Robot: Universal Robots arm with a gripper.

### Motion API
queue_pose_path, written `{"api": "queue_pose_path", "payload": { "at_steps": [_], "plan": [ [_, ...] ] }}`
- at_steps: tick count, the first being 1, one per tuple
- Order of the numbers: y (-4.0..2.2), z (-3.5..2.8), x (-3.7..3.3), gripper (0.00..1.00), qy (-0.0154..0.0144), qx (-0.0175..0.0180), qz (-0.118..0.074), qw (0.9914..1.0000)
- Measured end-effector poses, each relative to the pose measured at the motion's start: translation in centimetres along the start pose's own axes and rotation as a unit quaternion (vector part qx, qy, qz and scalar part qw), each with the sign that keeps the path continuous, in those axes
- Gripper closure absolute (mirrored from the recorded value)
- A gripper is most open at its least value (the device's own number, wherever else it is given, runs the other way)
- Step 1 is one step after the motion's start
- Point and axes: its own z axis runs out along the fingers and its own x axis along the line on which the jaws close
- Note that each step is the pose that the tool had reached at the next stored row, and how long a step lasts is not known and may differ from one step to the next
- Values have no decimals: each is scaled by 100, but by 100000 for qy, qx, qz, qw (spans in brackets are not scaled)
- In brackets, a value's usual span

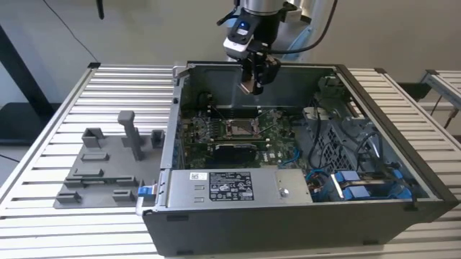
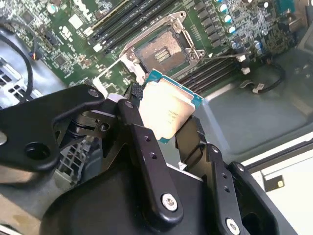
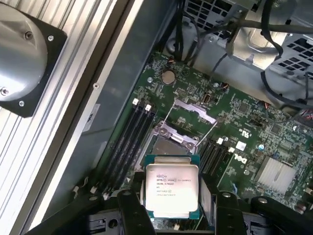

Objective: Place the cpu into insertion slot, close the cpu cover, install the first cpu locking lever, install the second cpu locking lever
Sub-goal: 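Place the cpu into insertion slot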

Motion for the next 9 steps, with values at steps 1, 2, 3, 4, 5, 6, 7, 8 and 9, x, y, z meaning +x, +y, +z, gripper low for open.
{"api": "queue_pose_path", "payload": {
  "at_steps": [1, 2, 3, 4, 5, 6, 7, 8, 9],
  "plan": [
    [0, 3, 0, 46, -44, -24, 926, 99996],
    [0, 6, 0, 46, -88, -43, 1791, 99984],
    [0, 9, 0, 46, -125, -63, 2614, 99966],
    [-1, 13, 0, 46, -169, -87, 3517, 99938],
    [-1, 16, 0, 46, -204, -106, 4309, 99907],
    [-1, 20, 0, 46, -241, -125, 5074, 99871],
    [-1, 23, -1, 46, -277, -140, 5801, 99831],
    [-1, 26, 0, 46, -308, -160, 6525, 99786],
    [-1, 29, -1, 46, -347, -174, 7227, 99738]
  ]
}}
